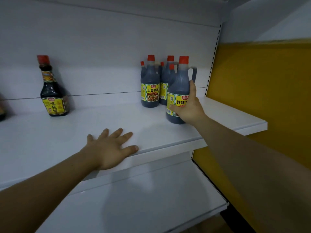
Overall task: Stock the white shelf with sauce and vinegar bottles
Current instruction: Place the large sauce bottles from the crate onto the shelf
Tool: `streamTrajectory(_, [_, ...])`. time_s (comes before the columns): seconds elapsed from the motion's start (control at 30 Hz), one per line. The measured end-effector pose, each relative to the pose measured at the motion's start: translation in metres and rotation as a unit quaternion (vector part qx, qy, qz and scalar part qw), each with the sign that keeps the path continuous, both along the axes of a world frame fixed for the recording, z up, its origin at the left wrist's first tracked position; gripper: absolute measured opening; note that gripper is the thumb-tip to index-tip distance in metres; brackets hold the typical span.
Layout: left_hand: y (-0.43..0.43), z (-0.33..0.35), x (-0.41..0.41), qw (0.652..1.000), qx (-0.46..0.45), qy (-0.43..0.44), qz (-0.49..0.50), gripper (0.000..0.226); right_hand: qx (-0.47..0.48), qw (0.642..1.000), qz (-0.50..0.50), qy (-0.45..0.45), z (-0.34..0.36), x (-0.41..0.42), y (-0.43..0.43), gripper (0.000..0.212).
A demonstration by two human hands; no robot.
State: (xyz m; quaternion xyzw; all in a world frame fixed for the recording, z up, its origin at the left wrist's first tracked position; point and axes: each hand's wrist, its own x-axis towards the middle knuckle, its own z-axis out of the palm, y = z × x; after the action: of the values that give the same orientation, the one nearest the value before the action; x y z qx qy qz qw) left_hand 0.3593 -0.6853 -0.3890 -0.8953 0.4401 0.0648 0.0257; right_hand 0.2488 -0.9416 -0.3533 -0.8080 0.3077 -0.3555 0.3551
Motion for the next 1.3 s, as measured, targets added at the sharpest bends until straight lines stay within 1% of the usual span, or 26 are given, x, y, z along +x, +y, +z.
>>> streamTrajectory(0.07, [0.0, 0.001, -0.001, 1.0, 0.002, 0.011, 0.0, 0.109, 0.001, 1.0, -0.015, -0.005, -0.004, 0.012, -0.007, 0.111])
streamTrajectory(0.1, [0.001, 0.001, -0.002, 1.0, 0.004, 0.011, 0.0, 0.117, 0.004, 1.0, -0.023, -0.006, -0.005, 0.018, -0.012, 0.112])
streamTrajectory(0.13, [0.001, 0.001, -0.003, 1.0, 0.002, 0.009, -0.001, 0.118, 0.002, 0.999, -0.032, -0.007, -0.006, 0.023, -0.016, 0.113])
streamTrajectory(0.2, [0.001, 0.001, -0.003, 1.0, -0.002, 0.012, 0.001, 0.116, -0.002, 0.999, -0.051, -0.009, -0.008, 0.033, -0.025, 0.114])
streamTrajectory(0.3, [0.0, 0.002, -0.005, 1.0, -0.001, 0.012, 0.006, 0.09, -0.011, 0.998, -0.064, -0.015, -0.009, 0.046, -0.037, 0.113])
streamTrajectory(0.33, [0.0, 0.003, -0.006, 1.0, -0.002, 0.013, 0.007, 0.088, -0.014, 0.998, -0.065, -0.014, -0.009, 0.05, -0.041, 0.113])
streamTrajectory(0.43, [0.001, 0.0, -0.004, 1.0, -0.008, 0.015, 0.003, 0.095, -0.021, 0.997, -0.071, -0.013, -0.011, 0.061, -0.049, 0.11])
streamTrajectory(0.53, [0.001, -0.003, -0.002, 1.0, -0.007, 0.004, -0.001, 0.113, -0.03, 0.997, -0.072, -0.019, -0.015, 0.069, -0.057, 0.108])
streamTrajectory(0.57, [0.001, -0.004, -0.002, 1.0, -0.006, 0.0, -0.001, 0.113, -0.029, 0.997, -0.069, -0.023, -0.016, 0.071, -0.06, 0.108])
streamTrajectory(0.67, [0.0, -0.001, -0.004, 1.0, -0.013, 0.008, 0.006, 0.096, -0.022, 0.997, -0.067, -0.034, -0.018, 0.076, -0.067, 0.11])
streamTrajectory(0.7, [0.0, -0.002, -0.004, 1.0, -0.013, 0.007, 0.004, 0.097, -0.02, 0.997, -0.067, -0.04, -0.019, 0.076, -0.067, 0.111])
streamTrajectory(0.8, [0.002, -0.004, -0.002, 1.0, -0.011, 0.001, -0.004, 0.115, -0.032, 0.994, -0.081, -0.065, -0.025, 0.077, -0.068, 0.112])
streamTrajectory(0.83, [0.002, -0.005, -0.002, 1.0, -0.011, 0.0, -0.005, 0.117, -0.037, 0.992, -0.094, -0.07, -0.026, 0.078, -0.068, 0.111])
streamTrajectory(0.9, [0.002, -0.006, -0.001, 1.0, -0.017, 0.001, -0.004, 0.117, -0.043, 0.99, -0.112, -0.073, -0.028, 0.081, -0.067, 0.109])
streamTrajectory(1.2, [0.003, -0.006, -0.001, 1.0, -0.023, 0.005, -0.01, 0.113, -0.05, 0.986, -0.136, -0.084, -0.028, 0.079, -0.071, 0.104])
streamTrajectory(1.3, [0.002, -0.006, -0.001, 1.0, -0.017, 0.003, -0.012, 0.116, -0.043, 0.987, -0.124, -0.09, -0.028, 0.075, -0.075, 0.102])
